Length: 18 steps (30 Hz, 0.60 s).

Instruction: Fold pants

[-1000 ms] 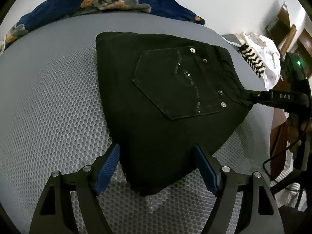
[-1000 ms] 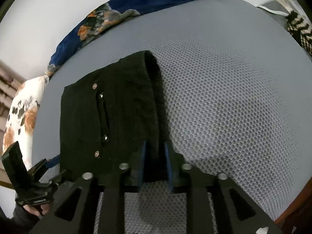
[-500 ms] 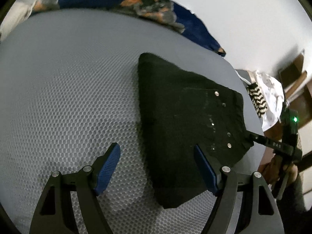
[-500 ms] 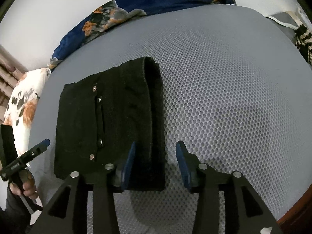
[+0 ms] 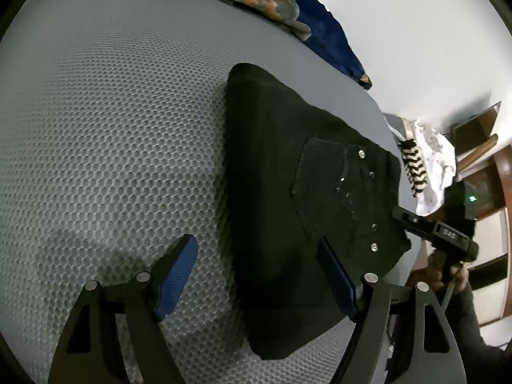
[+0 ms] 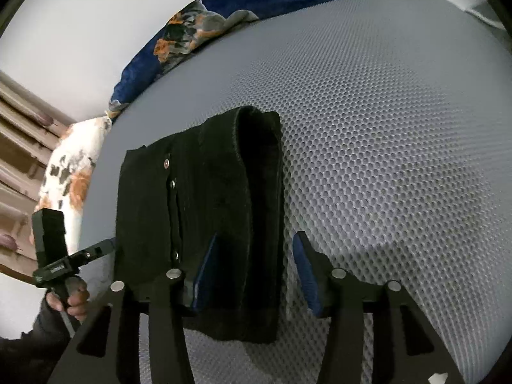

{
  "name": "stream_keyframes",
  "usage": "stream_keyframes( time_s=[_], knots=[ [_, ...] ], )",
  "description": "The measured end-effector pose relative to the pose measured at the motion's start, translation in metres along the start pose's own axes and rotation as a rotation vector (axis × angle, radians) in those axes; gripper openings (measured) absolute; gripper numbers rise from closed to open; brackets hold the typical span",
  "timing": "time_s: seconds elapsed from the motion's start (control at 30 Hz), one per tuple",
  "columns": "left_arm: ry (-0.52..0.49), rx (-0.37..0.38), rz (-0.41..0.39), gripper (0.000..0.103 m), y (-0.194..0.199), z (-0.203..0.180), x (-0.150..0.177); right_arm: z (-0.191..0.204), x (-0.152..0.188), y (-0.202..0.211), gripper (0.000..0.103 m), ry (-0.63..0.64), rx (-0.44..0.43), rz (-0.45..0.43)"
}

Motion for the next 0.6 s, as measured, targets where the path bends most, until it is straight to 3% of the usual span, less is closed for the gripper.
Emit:
stream_keyframes(
  time_s=[0.43,0.6],
  knots=[
    [0.032,0.176,0.064,0.077,-0.008,-0.004,-0.02,-0.009,-0.018,-0.015,0.054,-0.019,-0.212,0.06],
    [0.008,0.228,0.11,0.077,-0.014,-0.013,-0.023,0.001,-0.017,-0.024,0.048,0.017,-0.288,0.123]
  ],
)
Point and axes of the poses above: each gripper's, at about its wrist camera, not at the fingertips, and y roughly against the way its jaws point, z to its left, x to its underside, the point moved 10 cm from there along -y, roughly the way its jaws point, and after that the axes turned 14 degrees about z, right-handed, at the moved point
